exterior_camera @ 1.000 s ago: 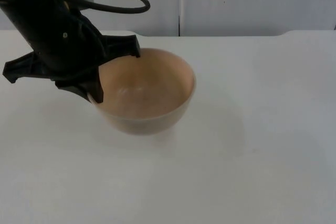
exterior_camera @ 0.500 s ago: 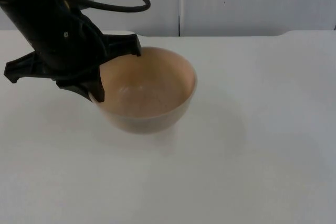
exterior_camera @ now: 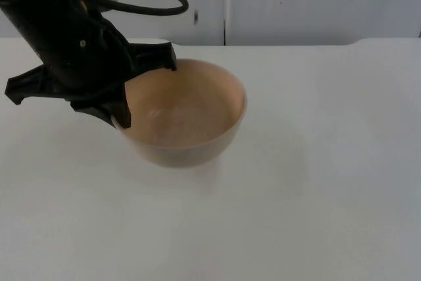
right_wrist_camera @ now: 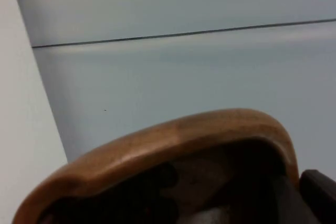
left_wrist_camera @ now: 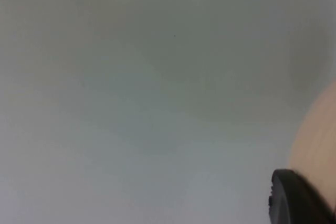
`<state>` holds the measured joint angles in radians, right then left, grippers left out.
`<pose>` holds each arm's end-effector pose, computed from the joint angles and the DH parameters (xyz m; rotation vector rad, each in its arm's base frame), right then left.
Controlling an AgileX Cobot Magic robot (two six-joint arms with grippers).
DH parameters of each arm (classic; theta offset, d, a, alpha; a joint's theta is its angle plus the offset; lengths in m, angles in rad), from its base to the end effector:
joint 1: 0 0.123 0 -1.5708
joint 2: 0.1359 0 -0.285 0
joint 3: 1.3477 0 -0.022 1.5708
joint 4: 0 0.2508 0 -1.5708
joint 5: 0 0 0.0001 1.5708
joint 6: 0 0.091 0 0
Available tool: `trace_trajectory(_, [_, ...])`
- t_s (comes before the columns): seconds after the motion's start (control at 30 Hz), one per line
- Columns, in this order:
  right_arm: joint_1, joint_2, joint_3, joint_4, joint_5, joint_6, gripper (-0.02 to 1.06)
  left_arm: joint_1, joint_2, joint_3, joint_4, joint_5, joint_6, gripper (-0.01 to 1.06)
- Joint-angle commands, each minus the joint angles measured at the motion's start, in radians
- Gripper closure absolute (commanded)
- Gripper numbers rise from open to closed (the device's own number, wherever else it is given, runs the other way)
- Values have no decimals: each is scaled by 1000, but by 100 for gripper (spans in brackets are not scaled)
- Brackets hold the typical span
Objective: Pick up the bowl with the left hand and pour the coffee beans from the cup into the bowl with the right hand.
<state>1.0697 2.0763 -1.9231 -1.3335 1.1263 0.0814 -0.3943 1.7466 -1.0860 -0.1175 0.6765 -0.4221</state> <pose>0.2910 0.3650 0.3349 -1.2451 1.4971 -1.0424 0.3103 -0.1363 0.1906 -0.1541 2.8629 -0.3004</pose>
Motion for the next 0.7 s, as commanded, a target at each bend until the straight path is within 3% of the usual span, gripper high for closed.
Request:
trace_trajectory(0.0, [10,-11,0,-32,3,8,104,-4,-3,-4,-16,-5,-6,105])
trace_trajectory(0.13, [14,-11,2,-45,10,4,104,-4,-3,-4,-16,-5,-6,105])
trace_trajectory(0.27, [25,-11,39,-140,10,14,104,-4,-3,-4,-16,-5,-6,105])
trace_trajectory(0.67, [32,-11,152,-239,15,125,104,-4,-3,-4,-20,-7,-6,105])
